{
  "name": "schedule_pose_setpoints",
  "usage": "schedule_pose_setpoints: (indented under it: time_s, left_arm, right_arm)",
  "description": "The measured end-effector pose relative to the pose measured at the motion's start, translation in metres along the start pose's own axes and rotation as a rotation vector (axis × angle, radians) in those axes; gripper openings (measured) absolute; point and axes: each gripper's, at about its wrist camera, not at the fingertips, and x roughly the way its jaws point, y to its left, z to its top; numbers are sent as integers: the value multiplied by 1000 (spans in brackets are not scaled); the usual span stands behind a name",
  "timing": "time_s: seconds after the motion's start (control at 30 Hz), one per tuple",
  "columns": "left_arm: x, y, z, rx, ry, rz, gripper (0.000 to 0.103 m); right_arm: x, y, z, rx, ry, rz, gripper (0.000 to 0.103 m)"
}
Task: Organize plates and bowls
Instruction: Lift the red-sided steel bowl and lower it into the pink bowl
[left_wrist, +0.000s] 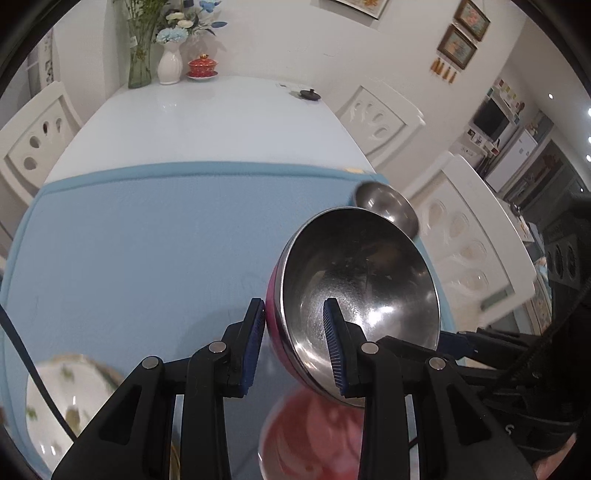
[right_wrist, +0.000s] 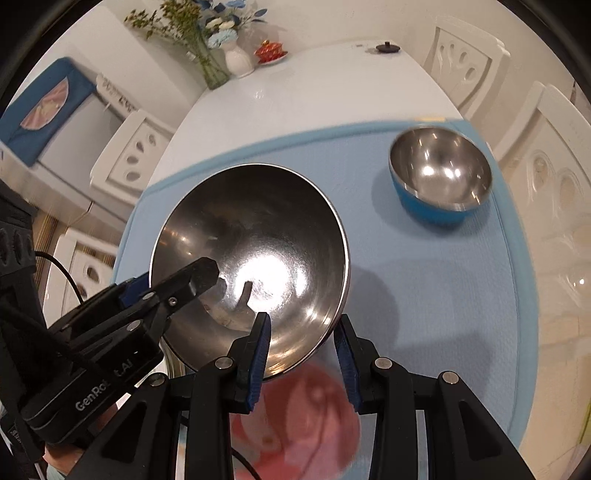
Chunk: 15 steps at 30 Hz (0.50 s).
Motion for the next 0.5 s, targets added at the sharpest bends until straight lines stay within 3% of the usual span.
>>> schedule_pose_setpoints:
  time_s: [0.3,0.5]
  left_arm:
    - [-9,-18,-60,-22,81,0,29]
    - [-4,-17,-84,-51,145,-4,29]
  right_arm:
    - [-1,-16,-56,-22,129,-10,35]
    - [12,-22,-74,-9,201,2,35]
